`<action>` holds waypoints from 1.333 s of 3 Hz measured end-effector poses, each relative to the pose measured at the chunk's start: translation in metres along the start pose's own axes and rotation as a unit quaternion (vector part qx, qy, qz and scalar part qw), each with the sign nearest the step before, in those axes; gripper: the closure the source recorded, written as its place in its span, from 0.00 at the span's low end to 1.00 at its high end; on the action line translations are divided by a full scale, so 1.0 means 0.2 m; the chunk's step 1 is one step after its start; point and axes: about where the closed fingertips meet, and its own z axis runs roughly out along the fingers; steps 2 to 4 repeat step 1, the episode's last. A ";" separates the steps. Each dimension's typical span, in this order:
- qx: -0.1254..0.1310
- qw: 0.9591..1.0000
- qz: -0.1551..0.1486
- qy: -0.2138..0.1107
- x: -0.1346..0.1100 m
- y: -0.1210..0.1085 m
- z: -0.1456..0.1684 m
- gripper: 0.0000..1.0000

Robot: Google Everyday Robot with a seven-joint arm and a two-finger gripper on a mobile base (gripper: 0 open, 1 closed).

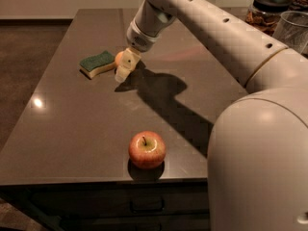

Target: Move orange near sponge

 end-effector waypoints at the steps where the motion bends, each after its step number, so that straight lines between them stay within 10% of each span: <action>1: -0.001 1.000 0.000 0.000 0.00 0.00 0.00 0.00; 4: -0.001 1.000 0.000 0.000 0.00 0.00 0.00 0.00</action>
Offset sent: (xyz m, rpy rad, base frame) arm 0.0000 0.0000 0.0000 0.0000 0.0000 0.0000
